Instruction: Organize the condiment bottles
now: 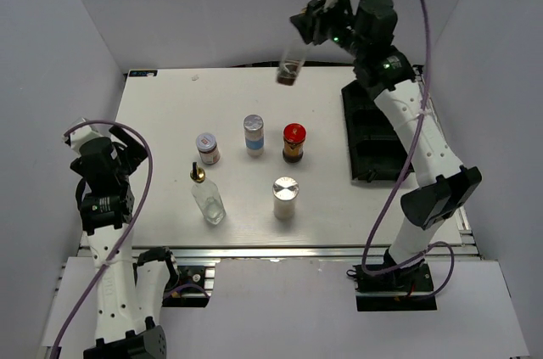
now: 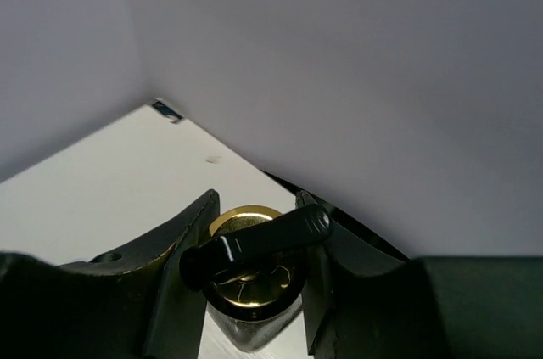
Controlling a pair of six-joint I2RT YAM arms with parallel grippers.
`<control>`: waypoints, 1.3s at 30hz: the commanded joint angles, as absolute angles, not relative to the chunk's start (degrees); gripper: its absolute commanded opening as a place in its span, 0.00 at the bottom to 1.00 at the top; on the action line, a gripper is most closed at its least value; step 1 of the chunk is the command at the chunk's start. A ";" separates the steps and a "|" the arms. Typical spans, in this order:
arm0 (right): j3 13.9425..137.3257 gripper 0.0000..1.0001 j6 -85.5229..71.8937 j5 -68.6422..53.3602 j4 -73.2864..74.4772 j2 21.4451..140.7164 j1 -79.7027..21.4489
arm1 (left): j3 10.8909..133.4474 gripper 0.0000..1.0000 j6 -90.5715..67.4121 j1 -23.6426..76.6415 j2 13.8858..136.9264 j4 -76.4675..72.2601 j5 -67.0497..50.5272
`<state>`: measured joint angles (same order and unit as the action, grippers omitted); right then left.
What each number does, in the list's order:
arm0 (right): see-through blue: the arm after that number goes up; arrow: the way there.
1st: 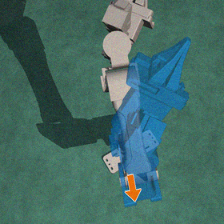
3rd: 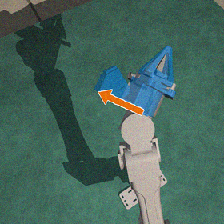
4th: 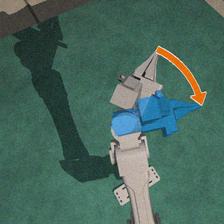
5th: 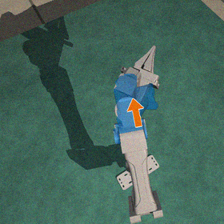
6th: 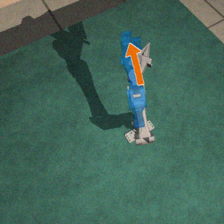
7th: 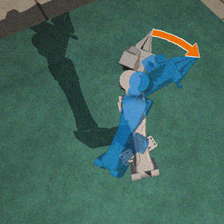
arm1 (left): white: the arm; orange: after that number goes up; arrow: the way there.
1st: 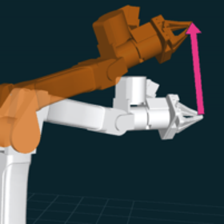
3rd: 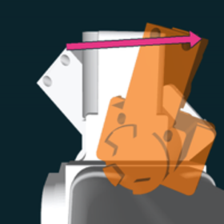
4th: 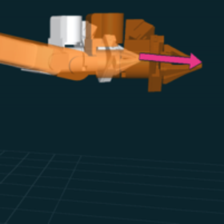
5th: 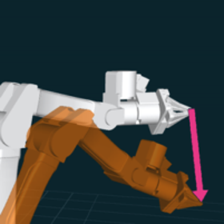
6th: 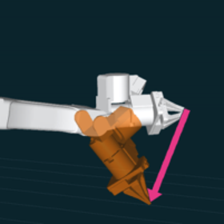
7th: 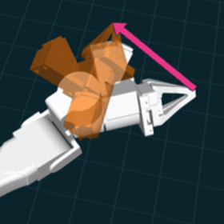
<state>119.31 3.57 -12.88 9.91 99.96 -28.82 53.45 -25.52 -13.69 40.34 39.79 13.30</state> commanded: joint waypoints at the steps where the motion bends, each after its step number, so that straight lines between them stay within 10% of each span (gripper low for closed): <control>1: 121.55 0.00 3.43 -10.81 6.15 98.87 -23.22 | 55.90 0.98 -25.84 -13.62 42.35 38.06 15.99; 14: 123.84 0.00 2.29 -21.60 3.78 108.28 1.74 | 57.83 0.98 -27.51 -13.62 49.39 34.89 19.60; 39: 118.13 0.00 11.25 -44.72 -1.06 115.31 10.81 | 55.90 0.98 -27.25 -13.54 51.77 33.57 21.80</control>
